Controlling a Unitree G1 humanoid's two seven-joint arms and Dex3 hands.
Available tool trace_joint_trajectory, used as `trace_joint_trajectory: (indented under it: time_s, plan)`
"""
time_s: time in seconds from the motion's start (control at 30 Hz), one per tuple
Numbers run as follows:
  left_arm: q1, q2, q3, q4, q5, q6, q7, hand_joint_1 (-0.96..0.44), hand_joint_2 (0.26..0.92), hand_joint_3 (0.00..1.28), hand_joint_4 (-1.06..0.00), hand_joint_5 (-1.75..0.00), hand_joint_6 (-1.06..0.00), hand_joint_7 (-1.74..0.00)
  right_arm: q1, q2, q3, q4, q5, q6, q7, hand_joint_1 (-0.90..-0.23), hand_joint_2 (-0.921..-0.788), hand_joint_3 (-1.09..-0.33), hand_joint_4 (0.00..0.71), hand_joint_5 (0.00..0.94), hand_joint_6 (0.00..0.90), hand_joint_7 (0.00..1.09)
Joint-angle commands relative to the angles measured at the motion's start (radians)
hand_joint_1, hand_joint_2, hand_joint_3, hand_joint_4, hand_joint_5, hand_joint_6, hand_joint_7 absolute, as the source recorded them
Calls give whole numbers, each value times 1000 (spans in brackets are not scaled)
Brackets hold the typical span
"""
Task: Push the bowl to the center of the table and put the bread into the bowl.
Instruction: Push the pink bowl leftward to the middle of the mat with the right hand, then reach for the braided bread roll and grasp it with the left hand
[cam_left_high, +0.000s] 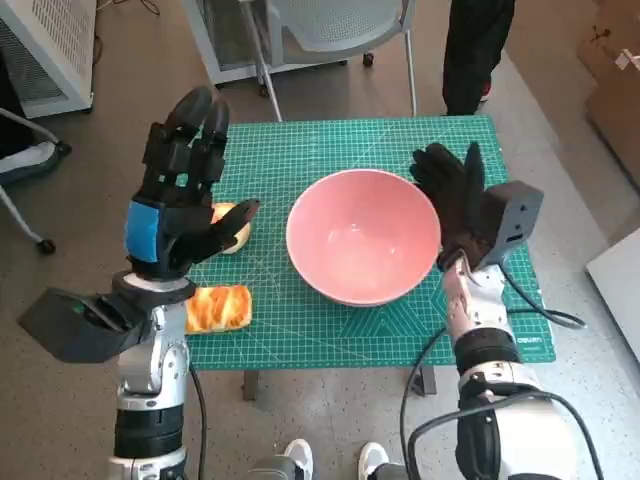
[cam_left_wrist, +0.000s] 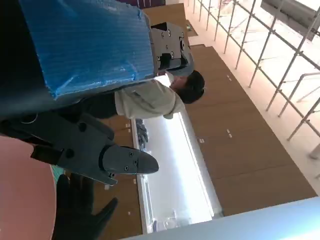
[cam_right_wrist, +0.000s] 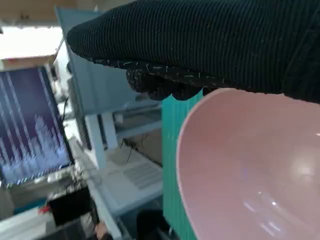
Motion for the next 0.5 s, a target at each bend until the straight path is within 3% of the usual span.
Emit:
trace_joint_trajectory:
  time_s: [0.03, 0.1, 0.33, 0.5]
  plan:
    - [19, 11, 15, -25, 11, -14, 11, -407, 897, 149, -81, -2, 1, -497, 3, -23, 0, -1, -6, 2, 33, -382, -921, -598, 266, 1, 382, 5]
    - [23, 15, 18, -26, 9, -15, 11, -413, 900, 141, -81, -2, 1, -497, 3, -32, -3, -3, -4, -3, 40, -382, -921, -595, 267, 2, 382, 5]
    - [66, 56, 47, -51, 17, -36, -2, -435, 909, 119, -84, -2, 1, -503, -1, -93, -55, -28, 42, -69, 107, -394, -921, -568, 271, 3, 385, 7]
    - [120, 143, 75, -71, 94, -72, -15, -458, 917, 100, -84, -2, 1, -495, 2, -126, -76, -75, 63, -162, 151, -386, -921, -552, 271, 2, 391, 9]
